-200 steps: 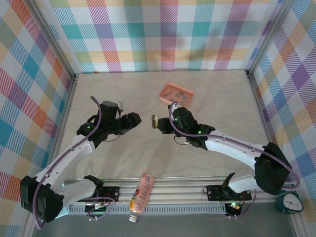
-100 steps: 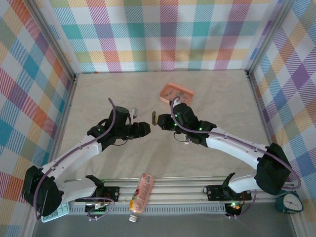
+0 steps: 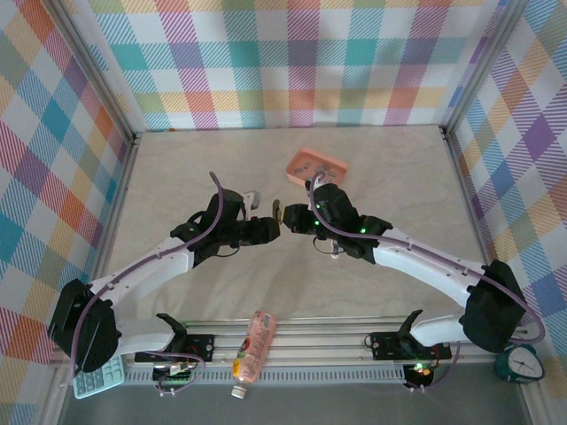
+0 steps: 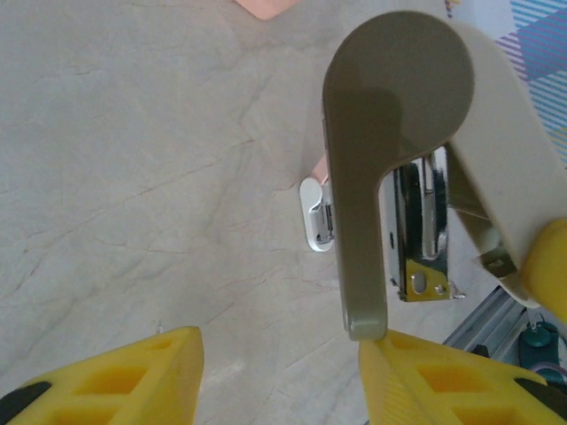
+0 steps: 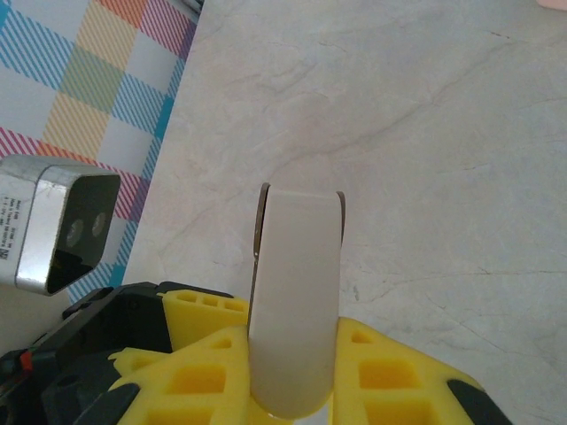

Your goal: Load the staples into the stapler

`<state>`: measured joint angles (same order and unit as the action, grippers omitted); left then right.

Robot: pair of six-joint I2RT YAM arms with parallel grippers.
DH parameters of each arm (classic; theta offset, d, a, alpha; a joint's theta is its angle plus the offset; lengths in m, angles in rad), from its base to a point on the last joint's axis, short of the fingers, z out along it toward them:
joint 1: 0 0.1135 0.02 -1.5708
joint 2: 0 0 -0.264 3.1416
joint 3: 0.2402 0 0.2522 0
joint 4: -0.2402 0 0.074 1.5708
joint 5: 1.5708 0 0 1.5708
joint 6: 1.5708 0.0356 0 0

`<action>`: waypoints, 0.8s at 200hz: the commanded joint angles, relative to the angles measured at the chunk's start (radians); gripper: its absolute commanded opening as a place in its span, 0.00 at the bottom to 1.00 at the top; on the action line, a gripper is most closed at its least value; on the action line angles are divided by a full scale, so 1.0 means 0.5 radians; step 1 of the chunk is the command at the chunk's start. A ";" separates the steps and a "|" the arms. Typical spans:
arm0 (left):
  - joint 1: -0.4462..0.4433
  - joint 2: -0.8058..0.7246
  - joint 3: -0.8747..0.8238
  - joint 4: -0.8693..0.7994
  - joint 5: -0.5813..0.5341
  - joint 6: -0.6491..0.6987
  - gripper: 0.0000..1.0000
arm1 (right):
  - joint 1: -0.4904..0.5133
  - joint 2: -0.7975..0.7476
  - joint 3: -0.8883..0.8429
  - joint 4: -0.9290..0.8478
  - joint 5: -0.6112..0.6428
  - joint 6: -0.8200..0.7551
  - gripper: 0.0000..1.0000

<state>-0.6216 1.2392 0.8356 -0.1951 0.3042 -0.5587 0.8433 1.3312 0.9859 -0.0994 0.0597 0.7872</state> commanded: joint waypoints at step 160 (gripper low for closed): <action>-0.030 -0.303 -0.185 0.331 0.148 0.433 0.59 | -0.099 -0.102 0.127 -0.234 -0.182 -0.056 0.18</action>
<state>-0.6277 1.1728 0.8097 -0.1108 0.3344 -0.4908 0.7994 1.2976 1.0103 -0.1867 0.0277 0.7948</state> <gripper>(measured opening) 0.576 0.181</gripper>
